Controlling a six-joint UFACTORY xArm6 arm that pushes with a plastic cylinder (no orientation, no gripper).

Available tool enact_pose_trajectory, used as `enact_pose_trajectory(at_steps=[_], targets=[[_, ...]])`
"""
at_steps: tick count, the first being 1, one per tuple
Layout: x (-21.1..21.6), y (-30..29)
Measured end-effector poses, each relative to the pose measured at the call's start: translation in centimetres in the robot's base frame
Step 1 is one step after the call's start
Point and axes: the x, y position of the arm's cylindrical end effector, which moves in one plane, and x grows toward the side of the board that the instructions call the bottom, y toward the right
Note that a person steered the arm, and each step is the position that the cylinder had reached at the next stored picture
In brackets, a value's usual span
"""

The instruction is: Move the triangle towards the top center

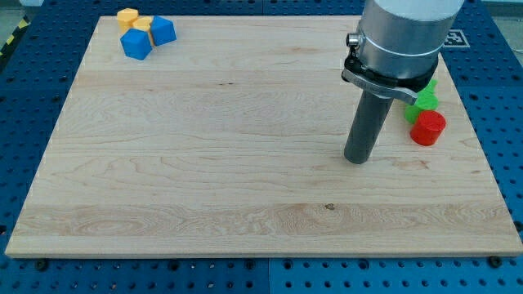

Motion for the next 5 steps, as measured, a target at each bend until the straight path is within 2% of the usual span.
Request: enact_pose_trajectory(at_steps=[3, 5], targets=[[0.8, -0.5], [-0.1, -11.1]])
